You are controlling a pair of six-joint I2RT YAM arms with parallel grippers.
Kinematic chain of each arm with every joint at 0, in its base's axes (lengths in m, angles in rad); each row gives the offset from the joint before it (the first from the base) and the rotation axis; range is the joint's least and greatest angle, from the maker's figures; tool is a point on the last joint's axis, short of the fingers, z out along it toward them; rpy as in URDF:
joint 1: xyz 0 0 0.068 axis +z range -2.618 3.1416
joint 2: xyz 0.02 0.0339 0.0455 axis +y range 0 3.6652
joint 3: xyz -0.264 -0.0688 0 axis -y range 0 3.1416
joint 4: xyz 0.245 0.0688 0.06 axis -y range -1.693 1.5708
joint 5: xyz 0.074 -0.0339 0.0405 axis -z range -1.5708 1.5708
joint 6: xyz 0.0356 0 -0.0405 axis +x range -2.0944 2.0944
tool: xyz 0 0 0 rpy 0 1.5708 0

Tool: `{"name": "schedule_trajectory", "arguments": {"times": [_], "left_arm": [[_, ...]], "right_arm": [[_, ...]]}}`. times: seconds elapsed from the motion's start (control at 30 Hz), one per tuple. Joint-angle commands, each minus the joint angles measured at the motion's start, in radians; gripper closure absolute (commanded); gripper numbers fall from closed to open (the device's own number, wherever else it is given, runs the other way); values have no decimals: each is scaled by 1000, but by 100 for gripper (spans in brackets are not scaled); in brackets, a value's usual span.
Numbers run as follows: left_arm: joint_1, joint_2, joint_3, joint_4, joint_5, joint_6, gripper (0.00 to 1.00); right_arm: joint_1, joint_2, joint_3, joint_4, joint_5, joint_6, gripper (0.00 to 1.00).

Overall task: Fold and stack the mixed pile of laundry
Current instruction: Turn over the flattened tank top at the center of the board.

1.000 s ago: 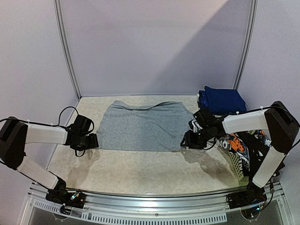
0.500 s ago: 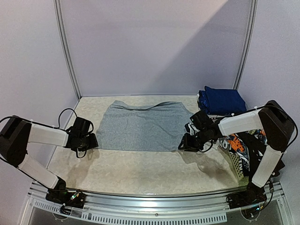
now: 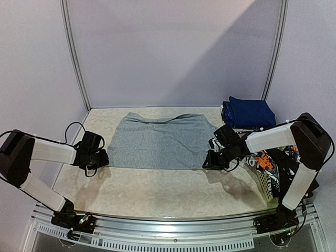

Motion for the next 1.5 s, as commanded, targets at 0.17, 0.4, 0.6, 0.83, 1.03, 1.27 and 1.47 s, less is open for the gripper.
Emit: {"name": "schedule_trajectory", "arguments": {"times": [0.17, 0.4, 0.6, 0.83, 1.03, 1.27, 1.47], "left_arm": [[-16, -34, 20, -171, -20, -15, 61], [-23, 45, 36, -107, -16, -15, 72], [-45, 64, 33, -16, 9, -9, 100], [-82, -79, 53, -117, -38, 11, 100], [-92, -337, 107, -296, -72, 44, 100], [-105, -557, 231, -492, -88, 77, 100], [-121, -646, 380, -584, -77, 110, 100]], "right_arm": [[5, 33, -10, -18, 22, -15, 86], [6, 53, -3, -16, 17, -26, 91], [5, 49, -4, -18, 35, -32, 100], [5, -28, 36, -116, 82, -54, 100], [5, -185, 136, -302, 160, -107, 100], [4, -349, 291, -464, 218, -164, 100], [4, -466, 472, -572, 225, -206, 100]]}}
